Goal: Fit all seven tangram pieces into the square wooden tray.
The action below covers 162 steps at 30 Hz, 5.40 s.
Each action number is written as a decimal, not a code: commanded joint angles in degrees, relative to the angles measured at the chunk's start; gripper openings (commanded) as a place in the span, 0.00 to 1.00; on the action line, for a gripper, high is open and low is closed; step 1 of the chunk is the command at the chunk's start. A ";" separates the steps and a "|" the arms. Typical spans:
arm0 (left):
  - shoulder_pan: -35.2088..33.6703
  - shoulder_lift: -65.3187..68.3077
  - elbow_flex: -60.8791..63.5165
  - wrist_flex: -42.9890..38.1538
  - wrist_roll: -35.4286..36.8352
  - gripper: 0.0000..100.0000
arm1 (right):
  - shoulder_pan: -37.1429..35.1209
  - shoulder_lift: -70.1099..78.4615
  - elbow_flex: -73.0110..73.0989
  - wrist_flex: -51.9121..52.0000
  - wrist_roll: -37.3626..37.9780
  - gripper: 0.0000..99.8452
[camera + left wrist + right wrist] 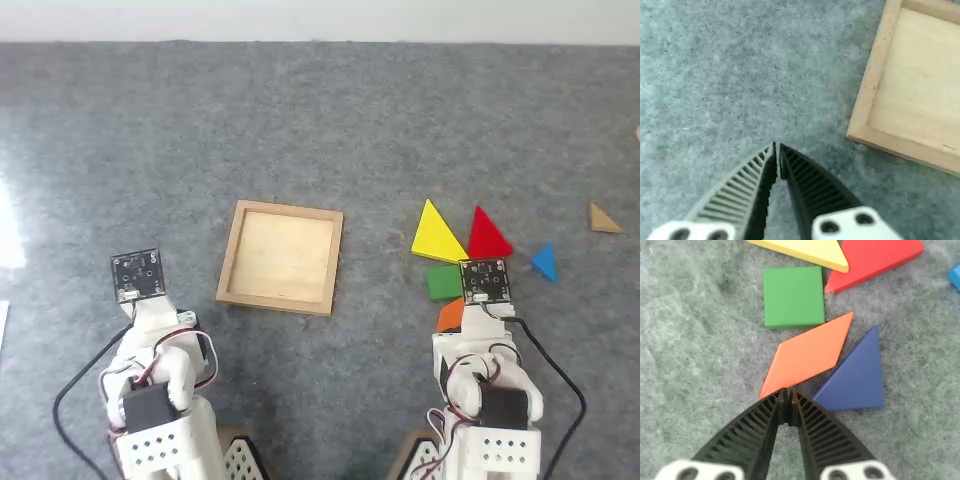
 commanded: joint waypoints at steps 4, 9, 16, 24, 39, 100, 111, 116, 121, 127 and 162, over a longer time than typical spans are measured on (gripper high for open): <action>0.00 -0.97 -0.40 0.44 -0.44 0.01 | -0.13 -0.84 0.79 0.31 0.62 0.01; 0.00 -0.97 -0.40 0.44 -0.44 0.01 | -0.13 -0.84 0.79 0.31 0.62 0.01; 0.00 -0.97 -0.40 0.44 -0.44 0.01 | -0.13 -0.84 0.79 0.31 0.62 0.01; 0.00 -0.97 -0.40 0.44 -0.35 0.01 | -0.13 -0.84 0.79 0.31 0.62 0.01; 0.00 -0.97 -0.40 0.44 -0.35 0.01 | -0.13 -0.84 0.79 0.31 0.62 0.01; 0.00 -0.97 -0.40 0.44 -0.35 0.01 | -0.13 -0.84 0.79 0.31 0.62 0.01; 0.00 -0.97 -0.40 0.44 -0.35 0.01 | -0.13 -0.84 0.79 0.31 0.62 0.01; -0.18 -0.97 -0.40 0.44 -0.26 0.01 | -6.73 -0.84 0.79 0.31 0.53 0.01; -0.18 -0.97 -0.40 0.44 -0.26 0.01 | -12.09 -0.84 0.79 0.31 0.53 0.01; -0.18 -0.97 -0.40 0.44 -0.26 0.01 | -18.86 -0.84 0.70 0.31 0.88 0.01; -0.26 -0.97 -0.40 0.44 -0.26 0.01 | -11.47 65.45 -58.11 6.37 4.48 0.39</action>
